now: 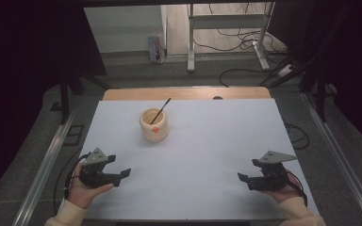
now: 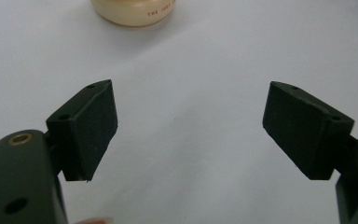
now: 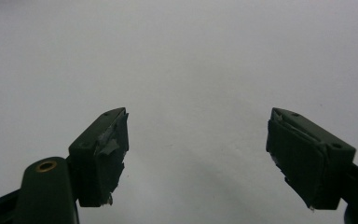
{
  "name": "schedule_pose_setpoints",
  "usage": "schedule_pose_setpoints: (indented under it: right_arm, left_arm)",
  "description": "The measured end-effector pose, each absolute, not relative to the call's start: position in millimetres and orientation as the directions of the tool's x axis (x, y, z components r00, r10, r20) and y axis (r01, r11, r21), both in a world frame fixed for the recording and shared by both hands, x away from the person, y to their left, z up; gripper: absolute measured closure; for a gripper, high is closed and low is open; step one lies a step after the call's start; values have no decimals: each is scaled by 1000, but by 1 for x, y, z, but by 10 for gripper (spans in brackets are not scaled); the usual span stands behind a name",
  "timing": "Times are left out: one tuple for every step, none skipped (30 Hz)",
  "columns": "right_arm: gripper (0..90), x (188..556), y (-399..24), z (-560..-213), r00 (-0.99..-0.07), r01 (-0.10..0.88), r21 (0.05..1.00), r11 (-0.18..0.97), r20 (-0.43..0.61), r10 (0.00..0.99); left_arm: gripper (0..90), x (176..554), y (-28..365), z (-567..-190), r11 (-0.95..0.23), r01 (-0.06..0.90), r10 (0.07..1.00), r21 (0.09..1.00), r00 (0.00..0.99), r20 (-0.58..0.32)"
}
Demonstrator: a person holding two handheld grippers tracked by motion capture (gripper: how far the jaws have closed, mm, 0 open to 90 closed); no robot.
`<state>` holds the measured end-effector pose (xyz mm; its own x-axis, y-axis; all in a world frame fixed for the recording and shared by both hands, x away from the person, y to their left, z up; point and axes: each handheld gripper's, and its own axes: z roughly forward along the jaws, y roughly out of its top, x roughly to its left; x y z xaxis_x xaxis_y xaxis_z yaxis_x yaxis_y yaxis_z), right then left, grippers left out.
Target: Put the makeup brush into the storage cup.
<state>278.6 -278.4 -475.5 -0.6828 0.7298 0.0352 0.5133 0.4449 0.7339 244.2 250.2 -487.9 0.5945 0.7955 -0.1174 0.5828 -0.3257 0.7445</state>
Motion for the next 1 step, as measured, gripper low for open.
schedule_pose_setpoints:
  right_arm:
    - [209, 278, -278, -475, -683, 513, 735, 444, 36, 729]
  left_arm:
    - [183, 244, 250, -488, -328, 581, 795, 745, 595, -115]
